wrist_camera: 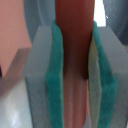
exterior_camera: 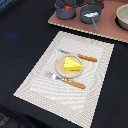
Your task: Interact with the objects in diverse but meaningful ways.
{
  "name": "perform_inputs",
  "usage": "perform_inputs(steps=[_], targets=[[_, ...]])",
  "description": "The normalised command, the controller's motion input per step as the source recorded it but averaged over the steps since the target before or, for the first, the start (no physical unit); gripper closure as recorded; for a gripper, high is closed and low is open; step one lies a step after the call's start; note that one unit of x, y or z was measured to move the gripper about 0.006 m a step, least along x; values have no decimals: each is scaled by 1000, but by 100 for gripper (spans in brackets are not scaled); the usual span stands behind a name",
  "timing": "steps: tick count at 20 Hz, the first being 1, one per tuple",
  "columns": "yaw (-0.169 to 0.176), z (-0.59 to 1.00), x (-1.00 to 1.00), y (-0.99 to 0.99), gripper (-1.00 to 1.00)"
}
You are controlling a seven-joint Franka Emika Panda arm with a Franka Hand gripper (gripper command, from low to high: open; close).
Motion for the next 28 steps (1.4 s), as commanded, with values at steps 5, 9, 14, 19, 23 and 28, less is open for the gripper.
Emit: perform_inputs(steps=[5, 9, 14, 19, 23, 28], targets=[[0, -178, 111, 156, 100], [0, 246, 55, 264, -100], [0, 433, 41, 255, -100], [-1, 694, 22, 113, -100], [-17, 396, 238, -456, -100], [-24, 166, 293, -766, -100]])
